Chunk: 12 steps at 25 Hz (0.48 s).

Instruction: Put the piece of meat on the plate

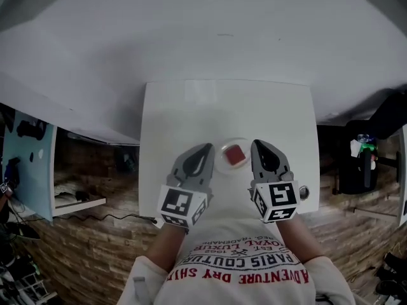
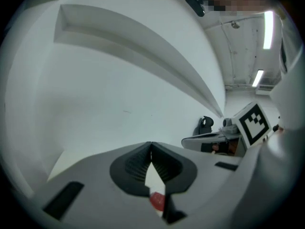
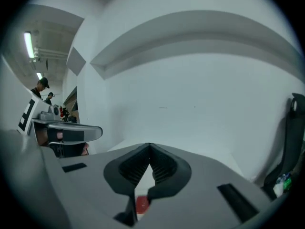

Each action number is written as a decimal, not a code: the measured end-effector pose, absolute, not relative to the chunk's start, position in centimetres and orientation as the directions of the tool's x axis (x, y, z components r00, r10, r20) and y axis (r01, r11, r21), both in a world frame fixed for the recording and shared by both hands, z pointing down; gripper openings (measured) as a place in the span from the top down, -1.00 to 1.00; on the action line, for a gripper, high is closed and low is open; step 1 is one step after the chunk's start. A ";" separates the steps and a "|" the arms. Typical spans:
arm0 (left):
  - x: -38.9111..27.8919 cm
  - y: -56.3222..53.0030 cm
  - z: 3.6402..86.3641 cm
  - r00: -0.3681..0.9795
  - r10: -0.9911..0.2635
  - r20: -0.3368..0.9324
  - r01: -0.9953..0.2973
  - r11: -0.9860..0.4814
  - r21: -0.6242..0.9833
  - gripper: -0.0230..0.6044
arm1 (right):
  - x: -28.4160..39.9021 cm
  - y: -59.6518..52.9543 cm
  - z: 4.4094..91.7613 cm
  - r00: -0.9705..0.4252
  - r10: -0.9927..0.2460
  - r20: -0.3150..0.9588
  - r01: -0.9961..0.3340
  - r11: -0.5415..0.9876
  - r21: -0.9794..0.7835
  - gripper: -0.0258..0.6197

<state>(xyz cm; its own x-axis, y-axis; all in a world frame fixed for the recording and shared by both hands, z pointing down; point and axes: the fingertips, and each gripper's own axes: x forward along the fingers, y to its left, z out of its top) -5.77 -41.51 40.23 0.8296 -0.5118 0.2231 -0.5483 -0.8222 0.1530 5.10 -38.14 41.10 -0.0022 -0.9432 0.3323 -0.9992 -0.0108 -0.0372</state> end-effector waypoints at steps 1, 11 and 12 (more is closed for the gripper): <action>-5.5 -41.5 39.3 0.833 -0.515 0.203 -0.544 -0.829 0.131 0.91 | 5.2 -38.0 40.0 0.007 -0.957 0.290 -1.000 -0.011 -0.014 0.88; -4.2 -39.5 34.5 0.838 -0.533 0.117 -0.540 -0.841 0.042 0.91 | 5.0 -36.2 35.0 -0.021 -0.991 0.135 -0.999 0.027 0.044 0.88; -4.1 -39.2 34.3 0.839 -0.532 0.113 -0.539 -0.842 0.036 0.91 | 5.0 -36.0 34.8 -0.023 -0.991 0.134 -0.998 0.030 0.050 0.88</action>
